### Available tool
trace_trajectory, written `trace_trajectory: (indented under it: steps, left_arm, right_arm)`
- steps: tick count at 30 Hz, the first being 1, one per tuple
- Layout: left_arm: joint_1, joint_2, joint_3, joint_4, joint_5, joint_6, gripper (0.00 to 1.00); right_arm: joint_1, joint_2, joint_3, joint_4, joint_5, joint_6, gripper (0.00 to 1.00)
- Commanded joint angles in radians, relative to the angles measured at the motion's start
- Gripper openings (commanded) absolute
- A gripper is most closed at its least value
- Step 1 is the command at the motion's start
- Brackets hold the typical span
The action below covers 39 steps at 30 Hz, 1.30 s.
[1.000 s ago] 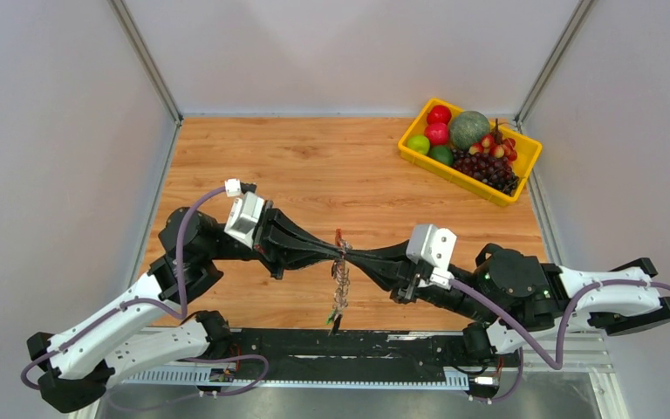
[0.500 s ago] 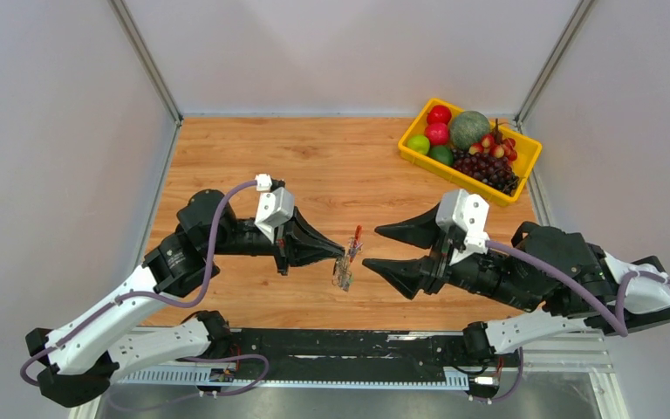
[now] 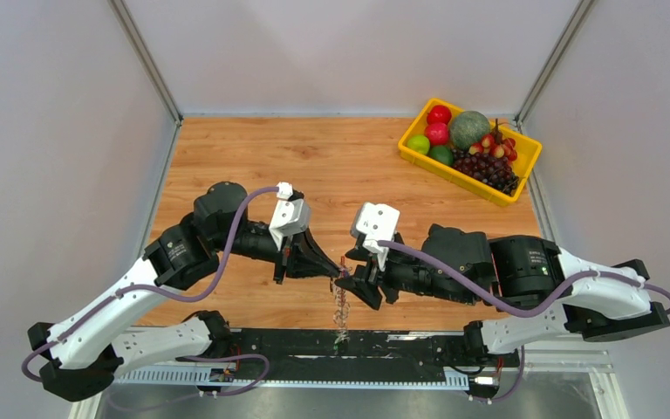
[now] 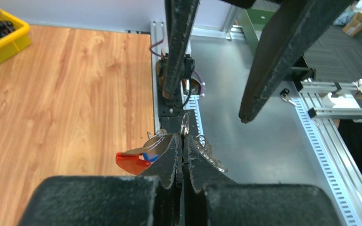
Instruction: Put the keys on the keyring
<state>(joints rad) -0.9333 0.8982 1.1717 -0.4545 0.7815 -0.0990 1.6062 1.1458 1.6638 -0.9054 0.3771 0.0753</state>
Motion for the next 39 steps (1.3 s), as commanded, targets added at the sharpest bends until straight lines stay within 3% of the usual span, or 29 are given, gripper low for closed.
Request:
trace_trajectory:
  steps: [1,16,30,39]
  left_arm:
    - [0.005,-0.007,0.028,-0.022,0.071,0.039,0.0]
    - [0.005,-0.057,0.006,-0.054,0.097,0.075,0.0]
    - [0.005,-0.053,0.001,-0.063,0.069,0.091,0.0]
    - [0.005,-0.06,0.002,-0.064,0.057,0.093,0.0]
  right_arm:
    - [-0.032,0.004,0.063,-0.018,-0.088,0.039,0.52]
    - [-0.184,0.052,0.07,-0.032,-0.297,0.124,0.43]
    - [-0.195,0.062,0.057,-0.032,-0.398,0.133,0.39]
    - [-0.198,0.076,0.045,-0.037,-0.424,0.126,0.3]
